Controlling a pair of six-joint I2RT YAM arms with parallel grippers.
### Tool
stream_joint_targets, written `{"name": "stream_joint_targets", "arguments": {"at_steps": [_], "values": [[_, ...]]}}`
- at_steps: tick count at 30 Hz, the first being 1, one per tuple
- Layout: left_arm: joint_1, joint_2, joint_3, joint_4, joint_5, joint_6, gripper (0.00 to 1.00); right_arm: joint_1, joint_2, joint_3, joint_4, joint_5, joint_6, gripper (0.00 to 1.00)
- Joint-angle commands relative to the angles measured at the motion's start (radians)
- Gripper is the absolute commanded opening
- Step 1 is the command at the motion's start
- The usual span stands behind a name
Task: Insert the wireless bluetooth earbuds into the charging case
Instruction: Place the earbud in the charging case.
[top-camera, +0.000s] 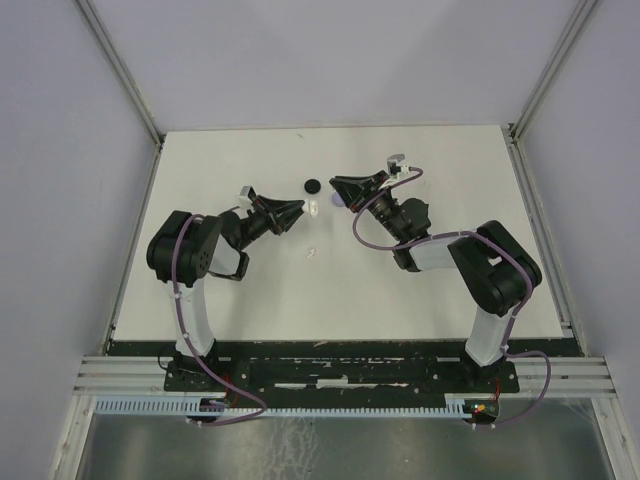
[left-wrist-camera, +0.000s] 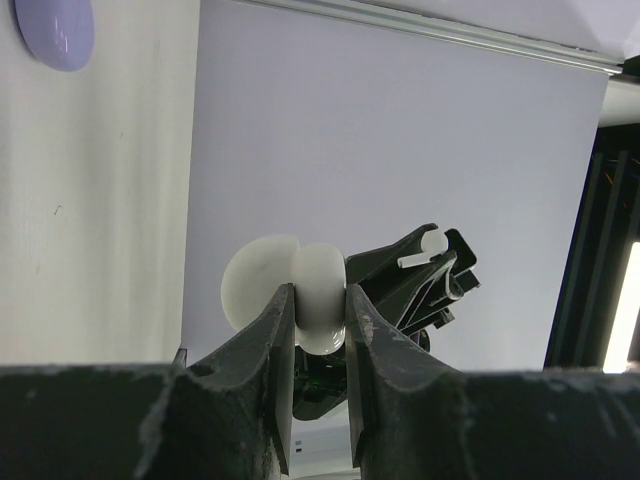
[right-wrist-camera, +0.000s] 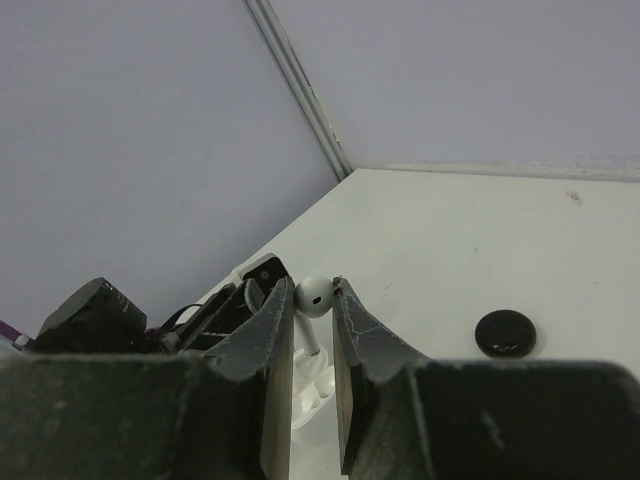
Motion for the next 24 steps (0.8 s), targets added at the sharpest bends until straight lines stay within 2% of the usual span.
{"name": "stream_joint_targets", "arguments": {"at_steps": [1,6,11,21,24], "values": [[-0.004,-0.012,0.031,0.141,0.020,-0.029,0.03,-0.004,0.005,0.032,0.067,-0.039,0.018,0.01],[-0.005,-0.016,0.032,0.140,0.024,-0.032,0.03,-0.017,0.001,0.048,0.041,-0.055,0.087,0.01],[-0.004,-0.034,0.024,0.147,0.030,-0.040,0.03,-0.033,-0.039,0.101,-0.128,-0.066,0.134,0.01],[-0.005,-0.046,0.035,0.147,0.053,-0.046,0.03,-0.034,-0.038,0.102,-0.106,-0.074,0.102,0.01],[-0.006,-0.051,0.032,0.148,0.057,-0.052,0.03,-0.036,-0.049,0.120,-0.164,-0.060,0.136,0.01]]}}
